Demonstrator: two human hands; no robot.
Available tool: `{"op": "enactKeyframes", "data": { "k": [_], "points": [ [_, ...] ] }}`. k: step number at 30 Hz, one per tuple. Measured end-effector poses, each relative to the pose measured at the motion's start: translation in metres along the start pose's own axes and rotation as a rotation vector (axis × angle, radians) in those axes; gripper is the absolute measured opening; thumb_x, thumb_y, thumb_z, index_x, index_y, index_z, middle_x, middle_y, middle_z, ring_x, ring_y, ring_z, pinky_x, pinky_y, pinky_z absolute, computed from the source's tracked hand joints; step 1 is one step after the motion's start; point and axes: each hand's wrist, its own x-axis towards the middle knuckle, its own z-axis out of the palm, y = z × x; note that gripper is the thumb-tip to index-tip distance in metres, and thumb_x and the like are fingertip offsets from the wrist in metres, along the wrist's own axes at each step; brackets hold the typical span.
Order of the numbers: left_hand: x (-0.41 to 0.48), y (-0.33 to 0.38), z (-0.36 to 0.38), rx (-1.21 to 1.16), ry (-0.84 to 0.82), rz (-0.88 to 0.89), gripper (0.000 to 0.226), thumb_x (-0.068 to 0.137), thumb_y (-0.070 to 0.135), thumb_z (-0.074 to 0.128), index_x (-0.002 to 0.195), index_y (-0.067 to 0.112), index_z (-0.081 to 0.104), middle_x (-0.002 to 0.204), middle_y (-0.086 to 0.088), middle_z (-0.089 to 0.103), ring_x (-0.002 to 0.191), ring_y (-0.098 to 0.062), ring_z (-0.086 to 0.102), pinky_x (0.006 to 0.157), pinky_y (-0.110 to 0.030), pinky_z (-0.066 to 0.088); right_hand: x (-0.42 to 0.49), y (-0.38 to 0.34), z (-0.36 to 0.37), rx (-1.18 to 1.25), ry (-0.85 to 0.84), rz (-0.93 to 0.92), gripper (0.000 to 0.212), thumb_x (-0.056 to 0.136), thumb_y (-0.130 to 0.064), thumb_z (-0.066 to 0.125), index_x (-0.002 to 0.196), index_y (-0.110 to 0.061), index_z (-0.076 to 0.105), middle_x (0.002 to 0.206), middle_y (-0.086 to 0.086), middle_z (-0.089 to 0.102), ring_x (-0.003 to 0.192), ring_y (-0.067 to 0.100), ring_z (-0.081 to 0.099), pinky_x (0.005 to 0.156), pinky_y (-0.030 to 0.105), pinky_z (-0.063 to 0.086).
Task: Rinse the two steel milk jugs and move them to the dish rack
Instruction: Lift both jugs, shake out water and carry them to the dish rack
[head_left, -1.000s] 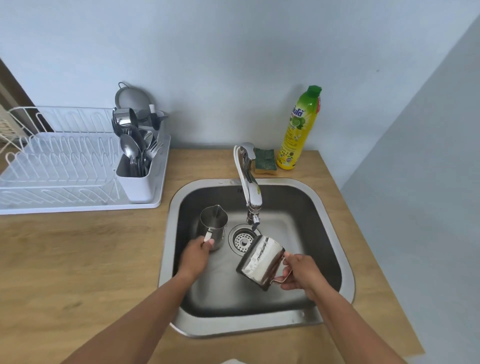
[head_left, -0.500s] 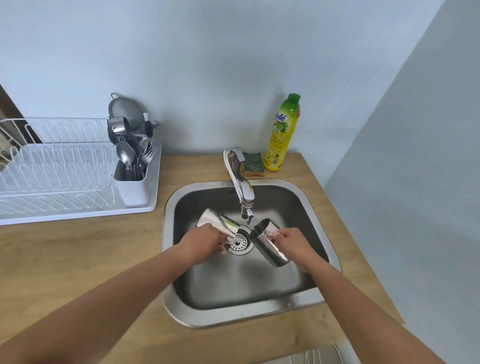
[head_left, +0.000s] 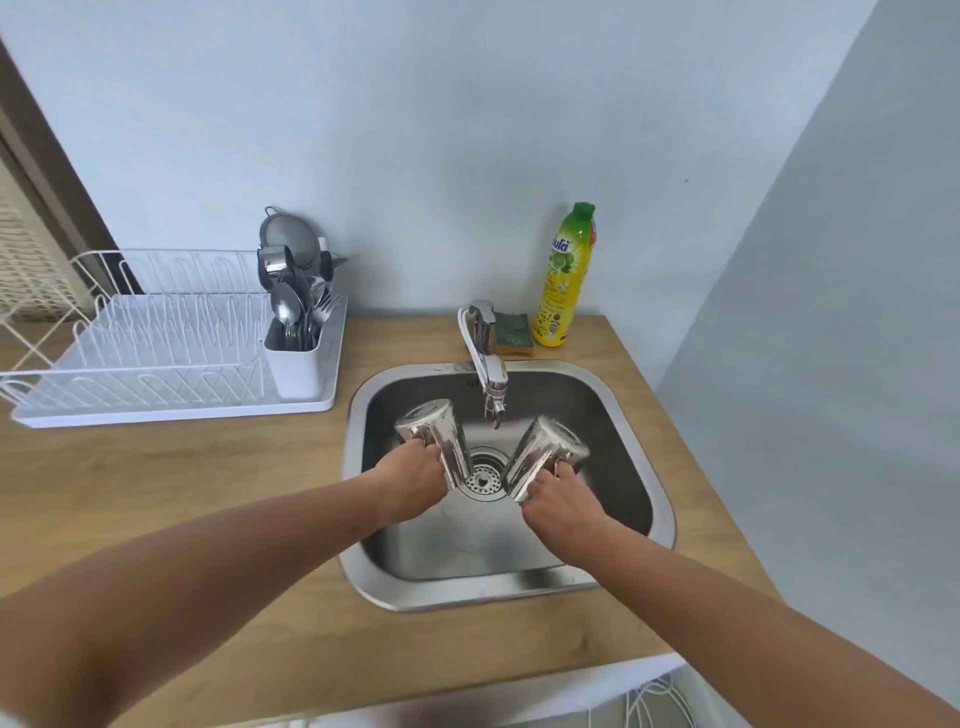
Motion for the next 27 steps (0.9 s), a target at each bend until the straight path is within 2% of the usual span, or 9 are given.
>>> {"op": "enactKeyframes", "data": {
  "k": [7, 10, 13, 16, 18, 20, 21, 24, 27],
  "points": [
    [-0.016, 0.016, -0.005, 0.048, 0.002, -0.012, 0.027, 0.092, 0.008, 0.052, 0.111, 0.008, 0.070, 0.110, -0.012, 0.071, 0.101, -0.032, 0.061, 0.086, -0.042, 0.051, -0.012, -0.013, -0.002, -0.148, -0.030, -0.045, 0.025, 0.087, -0.007, 0.060, 0.110, -0.013, 0.069, 0.115, 0.013, 0.066, 0.107, 0.031, 0.053, 0.094, 0.048, 0.039],
    [-0.019, 0.020, -0.008, 0.052, -0.021, -0.018, 0.026, 0.092, 0.009, 0.053, 0.111, 0.009, 0.070, 0.110, -0.011, 0.071, 0.100, -0.032, 0.061, 0.087, -0.043, 0.051, -0.015, -0.014, 0.000, -0.126, -0.030, -0.042, 0.025, 0.087, -0.008, 0.060, 0.109, -0.014, 0.069, 0.114, 0.011, 0.067, 0.106, 0.031, 0.053, 0.092, 0.048, 0.040],
    [-0.022, 0.021, -0.009, 0.011, -0.012, -0.055, 0.030, 0.094, 0.012, 0.052, 0.120, 0.008, 0.067, 0.118, -0.014, 0.069, 0.107, -0.032, 0.060, 0.091, -0.044, 0.050, -0.017, -0.009, 0.002, 0.002, -0.010, 0.034, 0.025, 0.091, -0.011, 0.056, 0.113, -0.014, 0.068, 0.118, 0.010, 0.066, 0.113, 0.030, 0.053, 0.097, 0.047, 0.039],
    [-0.025, 0.018, -0.012, -0.230, 0.015, -0.163, 0.032, 0.096, 0.026, 0.055, 0.125, 0.017, 0.065, 0.126, -0.010, 0.066, 0.115, -0.030, 0.058, 0.089, -0.044, 0.053, -0.023, 0.000, -0.001, 0.363, 0.022, 0.263, 0.024, 0.095, -0.017, 0.053, 0.113, -0.014, 0.070, 0.118, 0.011, 0.066, 0.115, 0.030, 0.056, 0.101, 0.043, 0.039],
    [-0.031, 0.018, -0.018, -0.581, 0.082, -0.317, 0.024, 0.094, 0.034, 0.057, 0.111, 0.024, 0.070, 0.114, -0.006, 0.070, 0.106, -0.026, 0.061, 0.081, -0.039, 0.053, -0.033, 0.007, -0.005, 0.811, 0.125, 0.521, 0.022, 0.095, -0.018, 0.053, 0.100, -0.011, 0.073, 0.101, 0.012, 0.068, 0.099, 0.029, 0.062, 0.084, 0.035, 0.045],
    [-0.040, 0.021, -0.021, -1.029, 0.166, -0.475, 0.017, 0.091, 0.038, 0.057, 0.090, 0.026, 0.070, 0.095, -0.003, 0.069, 0.091, -0.022, 0.060, 0.072, -0.033, 0.047, -0.043, 0.014, -0.003, 1.244, 0.204, 0.739, 0.025, 0.093, -0.021, 0.055, 0.087, -0.005, 0.073, 0.081, 0.009, 0.066, 0.078, 0.026, 0.060, 0.065, 0.030, 0.041],
    [-0.044, 0.022, -0.021, -1.222, 0.224, -0.526, 0.019, 0.090, 0.038, 0.058, 0.081, 0.023, 0.066, 0.087, -0.003, 0.066, 0.085, -0.023, 0.059, 0.068, -0.033, 0.044, -0.048, 0.017, -0.001, 1.414, 0.254, 0.810, 0.025, 0.091, -0.021, 0.057, 0.083, -0.004, 0.073, 0.075, 0.008, 0.064, 0.071, 0.024, 0.058, 0.063, 0.030, 0.039],
    [-0.059, 0.027, -0.020, -1.600, 0.376, -0.643, 0.025, 0.087, 0.036, 0.057, 0.078, 0.014, 0.066, 0.084, -0.011, 0.067, 0.076, -0.027, 0.061, 0.070, -0.040, 0.049, -0.064, 0.018, 0.005, 1.838, 0.388, 0.940, 0.024, 0.087, -0.015, 0.058, 0.069, -0.004, 0.068, 0.067, 0.008, 0.062, 0.066, 0.022, 0.053, 0.066, 0.037, 0.044],
    [-0.074, 0.036, -0.020, -1.895, 0.486, -0.690, 0.026, 0.089, 0.034, 0.055, 0.077, 0.015, 0.067, 0.070, -0.009, 0.057, 0.066, -0.022, 0.049, 0.069, -0.037, 0.042, -0.082, 0.011, 0.003, 2.083, 0.442, 0.965, 0.021, 0.087, -0.003, 0.051, 0.069, -0.001, 0.061, 0.074, 0.019, 0.057, 0.072, 0.027, 0.053, 0.080, 0.045, 0.056]
  ]
}}
